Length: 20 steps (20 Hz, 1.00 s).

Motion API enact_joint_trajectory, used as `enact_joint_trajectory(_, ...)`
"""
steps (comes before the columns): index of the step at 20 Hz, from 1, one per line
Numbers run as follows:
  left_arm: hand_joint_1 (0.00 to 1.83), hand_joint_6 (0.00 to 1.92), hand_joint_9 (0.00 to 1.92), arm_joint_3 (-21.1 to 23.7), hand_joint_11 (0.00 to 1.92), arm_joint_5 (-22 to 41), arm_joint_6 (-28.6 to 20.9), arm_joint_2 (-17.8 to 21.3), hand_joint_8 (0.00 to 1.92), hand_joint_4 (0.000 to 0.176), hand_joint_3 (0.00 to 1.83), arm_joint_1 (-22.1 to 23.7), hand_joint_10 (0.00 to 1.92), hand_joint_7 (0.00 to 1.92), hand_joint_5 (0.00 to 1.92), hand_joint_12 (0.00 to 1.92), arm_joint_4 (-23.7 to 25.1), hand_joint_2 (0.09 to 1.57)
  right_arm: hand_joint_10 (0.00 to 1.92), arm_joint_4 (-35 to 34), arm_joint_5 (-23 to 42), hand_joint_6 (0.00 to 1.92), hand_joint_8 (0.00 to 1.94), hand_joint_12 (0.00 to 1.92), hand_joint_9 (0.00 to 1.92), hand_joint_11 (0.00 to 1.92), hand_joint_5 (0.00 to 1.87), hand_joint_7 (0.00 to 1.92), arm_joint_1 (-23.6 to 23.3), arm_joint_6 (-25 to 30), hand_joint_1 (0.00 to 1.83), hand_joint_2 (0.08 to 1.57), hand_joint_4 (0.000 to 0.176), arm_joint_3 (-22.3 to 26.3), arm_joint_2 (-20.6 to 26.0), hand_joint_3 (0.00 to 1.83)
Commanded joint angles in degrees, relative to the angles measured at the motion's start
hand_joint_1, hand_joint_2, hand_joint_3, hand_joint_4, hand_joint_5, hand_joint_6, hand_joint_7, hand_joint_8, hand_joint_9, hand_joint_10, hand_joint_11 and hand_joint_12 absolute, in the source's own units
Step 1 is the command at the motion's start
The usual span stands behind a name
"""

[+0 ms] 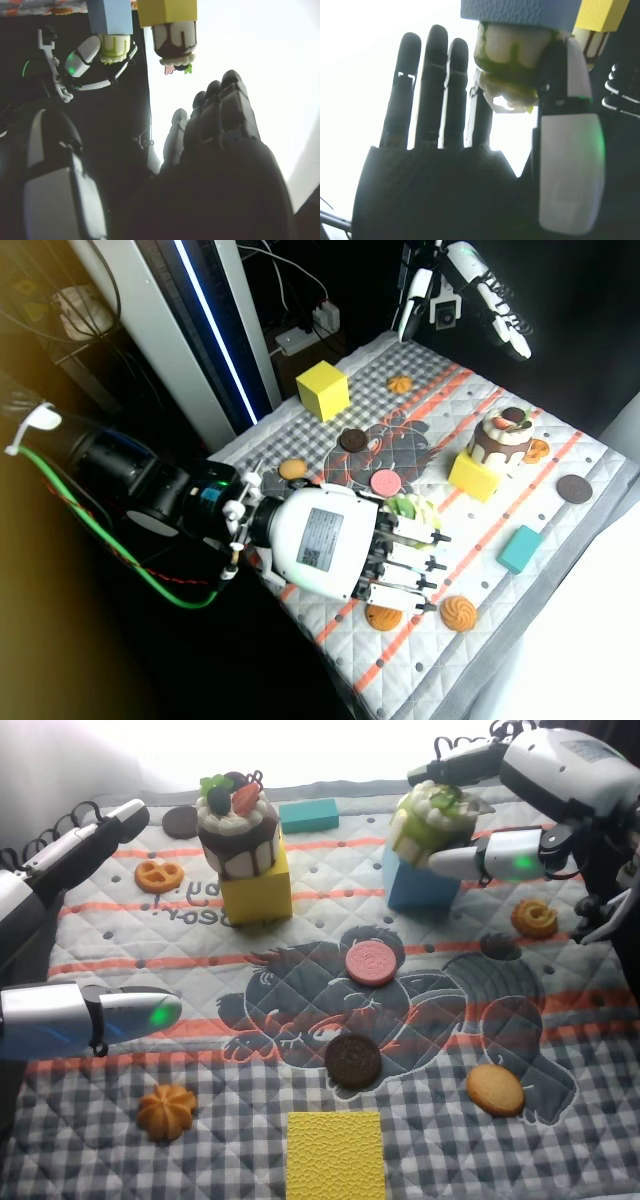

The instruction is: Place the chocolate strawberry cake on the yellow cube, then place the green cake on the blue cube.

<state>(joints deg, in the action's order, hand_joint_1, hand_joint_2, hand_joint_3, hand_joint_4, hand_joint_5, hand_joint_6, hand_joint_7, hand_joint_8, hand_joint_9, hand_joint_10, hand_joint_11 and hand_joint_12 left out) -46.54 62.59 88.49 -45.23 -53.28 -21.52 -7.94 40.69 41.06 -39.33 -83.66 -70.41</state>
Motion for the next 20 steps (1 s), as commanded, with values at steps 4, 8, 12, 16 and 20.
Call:
enact_joint_trajectory(4, 0.83, 0.0, 0.0, -0.12, 0.0, 7.33, -0.4, 0.36, 0.0, 0.141, 0.01, 0.17, 0.0, 0.0, 0.0, 0.0, 0.73, 0.86, 0.0, 0.04, 3.24, 0.0, 0.0, 0.91, 0.6, 0.26, 0.37, 0.48, 0.27, -0.3, 0.48, 0.9, 0.168, 0.01, -0.1, 0.0)
enact_joint_trajectory(8, 0.82, 0.0, 0.0, -0.13, 0.0, 7.35, -0.4, 0.34, 0.0, 0.143, 0.0, 0.12, 0.0, 0.0, 0.0, 0.0, 0.68, 0.86, 0.01, -0.02, 3.24, 0.0, 0.01, 0.93, 0.62, 0.29, 0.33, 0.47, 0.52, -0.3, 0.51, 0.92, 0.157, 0.01, -0.1, 0.0)
enact_joint_trajectory(12, 0.82, 0.0, 0.0, -0.13, 0.0, 7.38, -0.4, 0.33, 0.0, 0.136, 0.0, 0.05, 0.0, 0.0, 0.0, 0.0, 0.62, 0.87, 0.0, -0.02, 3.25, 0.0, 0.0, 0.94, 0.59, 0.21, 0.3, 0.44, 0.59, -0.3, 0.59, 0.94, 0.173, 0.0, -0.08, 0.0)
enact_joint_trajectory(16, 0.83, 0.0, 0.0, -0.26, 0.0, 7.35, -0.4, 0.26, 0.0, 0.139, 0.01, 0.03, 0.0, 0.0, 0.0, 0.0, 0.39, 0.87, 0.0, -0.04, 3.94, 0.0, 0.0, 0.96, 0.35, 0.01, 0.08, 0.22, 0.58, -0.3, 0.67, 0.9, 0.176, 0.23, -0.06, 0.0)
enact_joint_trajectory(20, 0.84, 0.0, 0.0, -0.34, 0.0, 7.09, -0.4, 0.11, 0.0, 0.149, 0.01, 0.0, 0.0, 0.0, 0.0, 0.0, 0.2, 0.88, 0.0, -0.03, 5.18, 0.0, 0.0, 0.09, 0.0, 0.0, 0.0, 0.0, 0.58, -0.3, 0.3, 0.73, 0.176, 0.84, -0.06, 0.0)
